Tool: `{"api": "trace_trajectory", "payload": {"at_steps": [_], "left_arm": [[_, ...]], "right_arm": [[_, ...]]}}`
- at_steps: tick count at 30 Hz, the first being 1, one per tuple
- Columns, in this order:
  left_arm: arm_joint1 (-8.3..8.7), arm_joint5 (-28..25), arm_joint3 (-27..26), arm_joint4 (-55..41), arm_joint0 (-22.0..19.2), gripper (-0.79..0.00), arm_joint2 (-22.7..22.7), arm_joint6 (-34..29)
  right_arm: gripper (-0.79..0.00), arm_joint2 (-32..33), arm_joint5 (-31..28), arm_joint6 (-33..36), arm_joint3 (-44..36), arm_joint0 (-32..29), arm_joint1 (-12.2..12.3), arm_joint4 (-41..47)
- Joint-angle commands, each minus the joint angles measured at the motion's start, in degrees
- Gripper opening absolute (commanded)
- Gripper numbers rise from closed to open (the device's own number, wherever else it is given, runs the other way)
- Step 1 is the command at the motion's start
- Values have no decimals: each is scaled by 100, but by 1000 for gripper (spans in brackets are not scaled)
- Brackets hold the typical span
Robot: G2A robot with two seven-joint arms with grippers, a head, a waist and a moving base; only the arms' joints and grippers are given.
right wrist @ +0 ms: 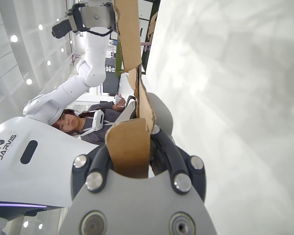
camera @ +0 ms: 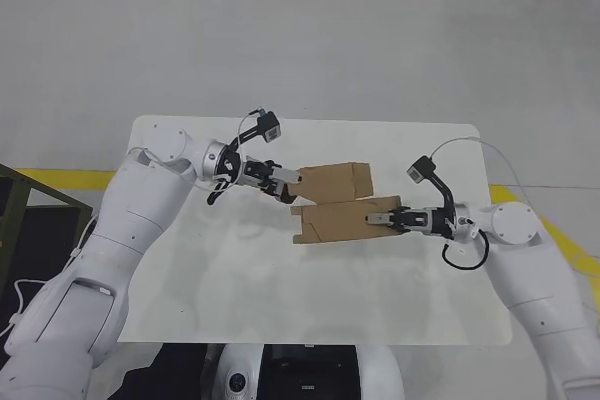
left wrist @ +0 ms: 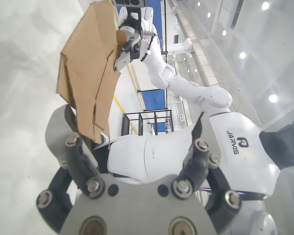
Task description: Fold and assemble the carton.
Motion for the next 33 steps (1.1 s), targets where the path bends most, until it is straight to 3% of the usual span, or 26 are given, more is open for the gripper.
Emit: {"api": "trace_trajectory", "payload": {"at_steps": [1, 18, 33], "left_arm": [[4, 31, -26, 26, -22, 0, -12, -1], [0, 152, -314, 84, -47, 0, 1, 30], [-105, 218, -117, 342, -235, 0, 274, 315]], "right_arm": [[-785, -10, 2, -3, -4, -10, 4, -36], [-785, 24, 35, -258, -87, -108, 40, -176], [-785, -47, 44, -362, -347, -170, 48, -263]]}}
